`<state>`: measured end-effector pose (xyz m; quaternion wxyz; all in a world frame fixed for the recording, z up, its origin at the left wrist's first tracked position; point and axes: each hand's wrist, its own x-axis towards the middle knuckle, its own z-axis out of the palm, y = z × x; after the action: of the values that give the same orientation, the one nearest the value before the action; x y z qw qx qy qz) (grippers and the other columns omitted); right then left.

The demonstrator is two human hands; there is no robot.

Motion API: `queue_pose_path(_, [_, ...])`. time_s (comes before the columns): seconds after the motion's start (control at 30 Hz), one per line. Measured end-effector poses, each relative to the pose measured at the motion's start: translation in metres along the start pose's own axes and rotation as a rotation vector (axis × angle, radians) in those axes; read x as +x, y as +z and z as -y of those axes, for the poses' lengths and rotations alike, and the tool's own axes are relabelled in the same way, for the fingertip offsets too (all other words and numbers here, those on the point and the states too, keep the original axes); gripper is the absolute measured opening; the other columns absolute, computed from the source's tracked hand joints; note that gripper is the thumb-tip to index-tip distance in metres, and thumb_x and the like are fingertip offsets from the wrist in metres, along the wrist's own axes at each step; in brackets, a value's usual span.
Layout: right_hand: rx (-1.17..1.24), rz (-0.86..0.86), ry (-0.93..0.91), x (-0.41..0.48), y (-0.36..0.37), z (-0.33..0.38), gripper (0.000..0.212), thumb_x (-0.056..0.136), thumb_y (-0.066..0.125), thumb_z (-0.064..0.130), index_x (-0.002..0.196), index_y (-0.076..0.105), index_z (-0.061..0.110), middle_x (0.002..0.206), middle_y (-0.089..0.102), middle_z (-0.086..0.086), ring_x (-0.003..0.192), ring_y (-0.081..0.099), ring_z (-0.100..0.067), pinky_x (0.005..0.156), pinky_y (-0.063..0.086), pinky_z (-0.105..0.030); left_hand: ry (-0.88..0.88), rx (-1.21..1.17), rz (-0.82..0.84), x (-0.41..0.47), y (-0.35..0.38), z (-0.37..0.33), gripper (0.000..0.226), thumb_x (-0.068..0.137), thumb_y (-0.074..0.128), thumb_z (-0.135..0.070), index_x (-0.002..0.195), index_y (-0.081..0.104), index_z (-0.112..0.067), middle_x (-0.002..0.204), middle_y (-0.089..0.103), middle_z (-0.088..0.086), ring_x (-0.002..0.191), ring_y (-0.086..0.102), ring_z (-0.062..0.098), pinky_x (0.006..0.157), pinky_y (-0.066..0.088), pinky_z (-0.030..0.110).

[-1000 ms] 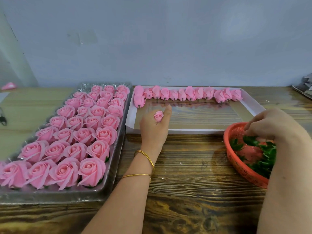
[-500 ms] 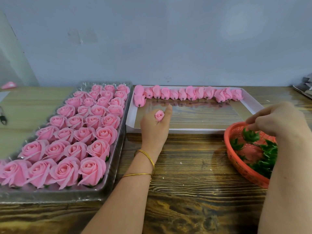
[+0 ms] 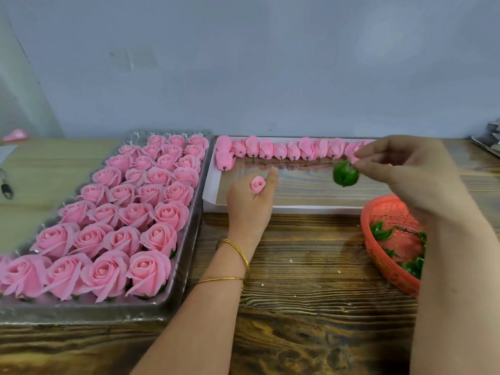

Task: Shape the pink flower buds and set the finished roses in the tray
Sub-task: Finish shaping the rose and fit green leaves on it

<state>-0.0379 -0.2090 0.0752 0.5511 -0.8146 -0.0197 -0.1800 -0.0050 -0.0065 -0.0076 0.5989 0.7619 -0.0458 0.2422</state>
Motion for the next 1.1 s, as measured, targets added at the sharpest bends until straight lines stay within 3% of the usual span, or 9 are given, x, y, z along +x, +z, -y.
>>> queue_pose_path(0.17, [0.008, 0.210, -0.005, -0.003, 0.030, 0.004, 0.016, 0.080, 0.073, -0.005, 0.084, 0.073, 0.011, 0.076, 0.069, -0.015, 0.075, 0.065, -0.017, 0.083, 0.054, -0.032, 0.030, -0.027, 0.006, -0.001, -0.001, 0.000, 0.048, 0.095, 0.059, -0.029, 0.053, 0.044, -0.011, 0.050, 0.043, 0.002, 0.051, 0.041, 0.012, 0.050, 0.034, 0.019])
queue_pose_path(0.3, [0.017, 0.279, 0.001, -0.005, 0.050, 0.003, 0.016, 0.080, 0.072, -0.008, 0.084, 0.071, 0.008, 0.075, 0.067, -0.014, 0.071, 0.064, -0.014, 0.079, 0.056, -0.026, 0.021, -0.039, 0.039, -0.001, -0.001, -0.001, 0.049, 0.096, 0.057, -0.033, 0.053, 0.046, -0.013, 0.050, 0.043, 0.003, 0.052, 0.040, 0.016, 0.050, 0.034, 0.023])
queue_pose_path(0.43, [0.028, 0.271, 0.013, -0.003, 0.062, -0.003, 0.018, 0.082, 0.068, -0.011, 0.083, 0.069, 0.007, 0.074, 0.064, -0.011, 0.073, 0.061, -0.016, 0.080, 0.055, -0.029, 0.007, -0.078, 0.043, -0.001, -0.002, -0.002, 0.051, 0.095, 0.057, -0.034, 0.060, 0.052, 0.003, 0.060, 0.052, 0.023, 0.063, 0.051, 0.038, 0.058, 0.042, 0.042])
queue_pose_path(0.57, [0.036, 0.246, 0.020, -0.002, 0.066, -0.007, 0.017, 0.084, 0.068, -0.008, 0.084, 0.069, 0.010, 0.076, 0.064, -0.010, 0.074, 0.060, -0.017, 0.079, 0.053, -0.028, -0.030, -0.115, 0.055, -0.002, -0.002, -0.004, 0.048, 0.093, 0.061, -0.030, 0.065, 0.054, 0.008, 0.064, 0.054, 0.030, 0.067, 0.052, 0.044, 0.061, 0.047, 0.050])
queue_pose_path(0.67, [0.088, 0.221, 0.042, -0.002, 0.069, -0.009, 0.019, 0.087, 0.063, -0.008, 0.085, 0.068, 0.009, 0.072, 0.062, -0.009, 0.074, 0.063, -0.017, 0.084, 0.056, -0.032, -0.078, -0.124, 0.064, -0.001, -0.002, -0.004, 0.043, 0.091, 0.063, -0.023, 0.059, 0.051, 0.003, 0.059, 0.048, 0.028, 0.061, 0.049, 0.042, 0.060, 0.046, 0.051])
queue_pose_path(0.77, [0.098, 0.203, 0.052, -0.001, 0.072, -0.010, 0.016, 0.089, 0.063, -0.006, 0.086, 0.069, 0.009, 0.076, 0.062, -0.013, 0.078, 0.064, -0.022, 0.088, 0.056, -0.035, -0.116, -0.128, 0.079, -0.002, -0.001, -0.002, 0.037, 0.091, 0.062, -0.019, 0.057, 0.052, -0.010, 0.054, 0.046, 0.014, 0.056, 0.045, 0.029, 0.057, 0.043, 0.046])
queue_pose_path(0.83, [0.076, 0.193, 0.046, 0.000, 0.074, -0.011, 0.013, 0.090, 0.063, -0.003, 0.088, 0.069, 0.008, 0.077, 0.061, -0.013, 0.077, 0.060, -0.019, 0.085, 0.054, -0.031, -0.122, -0.132, 0.088, -0.002, -0.001, -0.001, 0.037, 0.091, 0.061, -0.020, 0.057, 0.053, -0.011, 0.053, 0.047, 0.012, 0.055, 0.046, 0.025, 0.058, 0.045, 0.045])
queue_pose_path(1.0, [0.036, 0.220, 0.020, -0.001, 0.075, -0.012, 0.018, 0.091, 0.062, -0.002, 0.083, 0.069, 0.012, 0.070, 0.058, -0.003, 0.058, 0.052, 0.000, 0.060, 0.043, -0.012, -0.120, -0.123, 0.078, 0.000, -0.001, 0.003, 0.040, 0.091, 0.062, -0.021, 0.054, 0.051, -0.013, 0.050, 0.047, 0.008, 0.054, 0.046, 0.025, 0.057, 0.044, 0.044])
queue_pose_path(1.1, [0.099, 0.273, 0.050, -0.001, 0.075, -0.010, 0.020, 0.093, 0.056, -0.006, 0.083, 0.067, 0.007, 0.073, 0.059, -0.008, 0.057, 0.053, -0.009, 0.056, 0.045, -0.015, -0.104, -0.105, 0.054, 0.000, -0.001, 0.003, 0.040, 0.091, 0.063, -0.023, 0.054, 0.053, -0.010, 0.051, 0.048, 0.011, 0.055, 0.047, 0.024, 0.059, 0.046, 0.046])
